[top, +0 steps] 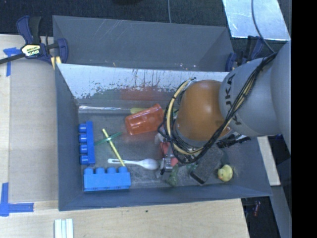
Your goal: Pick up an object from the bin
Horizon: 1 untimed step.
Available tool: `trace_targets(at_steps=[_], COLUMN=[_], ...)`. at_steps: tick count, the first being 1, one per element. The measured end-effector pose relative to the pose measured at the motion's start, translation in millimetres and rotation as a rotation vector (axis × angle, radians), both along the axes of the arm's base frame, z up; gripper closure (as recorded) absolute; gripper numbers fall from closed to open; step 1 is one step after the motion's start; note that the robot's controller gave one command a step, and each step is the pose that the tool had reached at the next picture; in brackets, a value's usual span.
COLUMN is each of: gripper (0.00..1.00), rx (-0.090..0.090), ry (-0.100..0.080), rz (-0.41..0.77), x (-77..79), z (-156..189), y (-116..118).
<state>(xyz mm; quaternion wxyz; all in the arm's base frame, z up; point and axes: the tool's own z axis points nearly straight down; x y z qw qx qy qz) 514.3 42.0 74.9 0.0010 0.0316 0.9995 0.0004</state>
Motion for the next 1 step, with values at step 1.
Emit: trace_targets(at_steps=[1], gripper=[1.00], rx=[0.000], ry=[-0.011], rz=[0.027], x=[7.4], z=[-4.6], y=[-21.3])
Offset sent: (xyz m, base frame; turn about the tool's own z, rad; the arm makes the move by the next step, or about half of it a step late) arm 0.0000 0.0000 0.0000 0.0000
